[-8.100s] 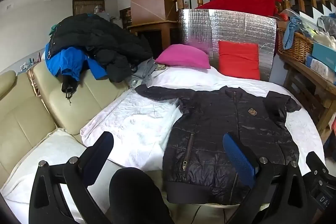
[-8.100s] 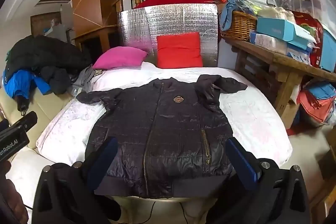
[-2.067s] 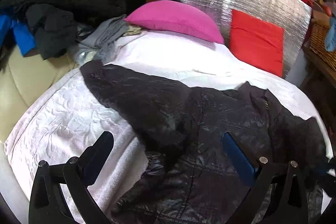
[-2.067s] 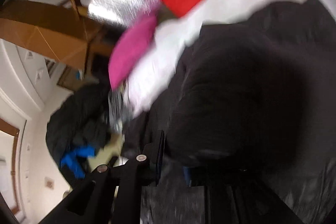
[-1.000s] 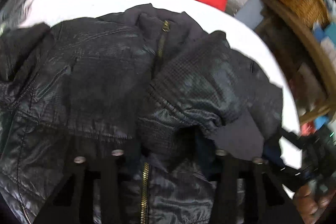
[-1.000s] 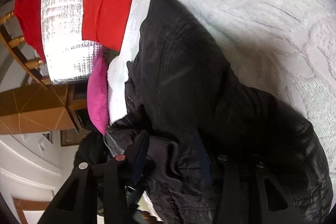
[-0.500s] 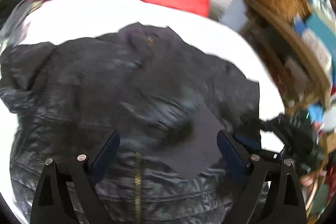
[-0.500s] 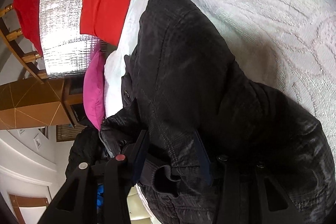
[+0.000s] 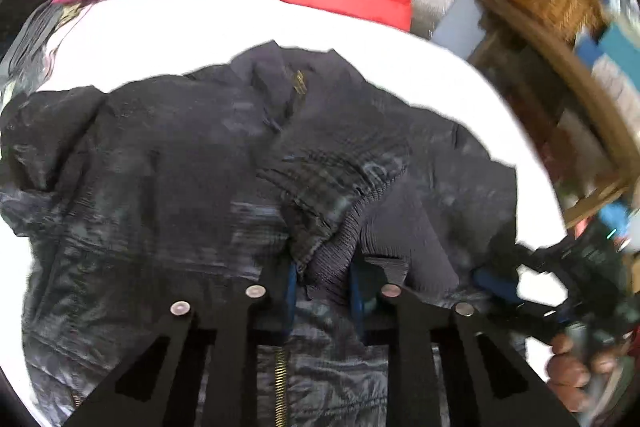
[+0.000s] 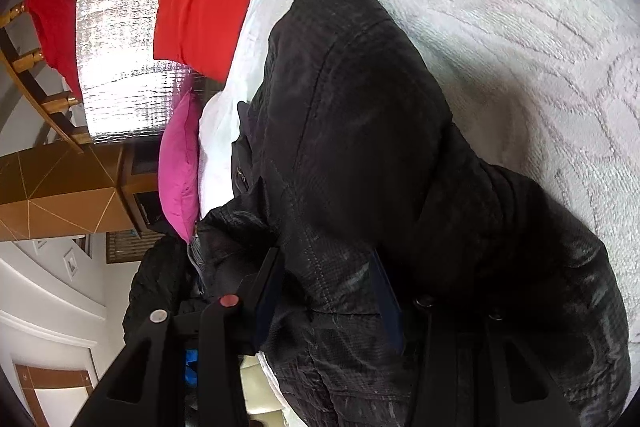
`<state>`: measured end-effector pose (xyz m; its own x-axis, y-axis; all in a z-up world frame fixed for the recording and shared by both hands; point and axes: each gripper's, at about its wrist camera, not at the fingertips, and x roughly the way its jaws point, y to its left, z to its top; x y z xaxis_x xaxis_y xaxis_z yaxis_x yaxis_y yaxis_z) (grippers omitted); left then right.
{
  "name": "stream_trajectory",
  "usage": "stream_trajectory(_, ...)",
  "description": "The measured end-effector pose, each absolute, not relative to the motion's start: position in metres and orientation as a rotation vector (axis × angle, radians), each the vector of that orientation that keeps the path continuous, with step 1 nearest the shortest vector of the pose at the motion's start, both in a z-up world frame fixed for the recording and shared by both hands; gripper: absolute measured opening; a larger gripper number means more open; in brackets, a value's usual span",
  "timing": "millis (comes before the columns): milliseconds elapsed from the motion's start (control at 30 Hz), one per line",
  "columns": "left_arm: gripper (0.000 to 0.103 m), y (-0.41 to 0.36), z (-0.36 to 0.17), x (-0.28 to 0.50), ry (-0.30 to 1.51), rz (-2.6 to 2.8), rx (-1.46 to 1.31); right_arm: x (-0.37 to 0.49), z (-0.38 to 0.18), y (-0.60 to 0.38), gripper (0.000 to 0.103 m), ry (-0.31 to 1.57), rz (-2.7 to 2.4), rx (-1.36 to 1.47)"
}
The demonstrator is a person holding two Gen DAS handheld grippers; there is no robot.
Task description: Fold large clothes
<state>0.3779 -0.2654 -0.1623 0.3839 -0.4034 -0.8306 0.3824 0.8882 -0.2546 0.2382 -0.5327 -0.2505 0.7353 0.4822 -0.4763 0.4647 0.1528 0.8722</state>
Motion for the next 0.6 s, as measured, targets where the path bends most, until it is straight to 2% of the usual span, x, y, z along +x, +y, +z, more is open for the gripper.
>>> stream_trajectory(167, 0.023, -0.193, -0.134, 0.408, 1.161, -0.565, -0.318, 0.237, -0.250, -0.530, 0.049, 0.821, 0.005, 1.462)
stream_trajectory(267, 0.027, -0.145, -0.122, 0.417, 1.133, -0.498, -0.432, 0.237, -0.249, -0.530, 0.048, 0.823, 0.002, 1.460)
stream_trajectory(300, 0.030, -0.131, -0.118, 0.418, 1.114, -0.464, -0.445, 0.237, -0.249, -0.530, 0.048, 0.823, 0.000, 1.457)
stream_trajectory(433, 0.059, -0.067, -0.114, 0.422, 1.044, -0.324, -0.542, 0.239, -0.248, -0.529, 0.048, 0.828, -0.006, 1.437)
stream_trajectory(567, 0.064, -0.054, -0.129, 0.415, 1.073, -0.278, -0.517, 0.242, -0.247, -0.526, 0.049, 0.836, -0.012, 1.423)
stream_trajectory(600, 0.070, -0.058, -0.139, 0.412, 1.101, -0.281, -0.512, 0.243, -0.246, -0.525, 0.049, 0.839, -0.012, 1.418)
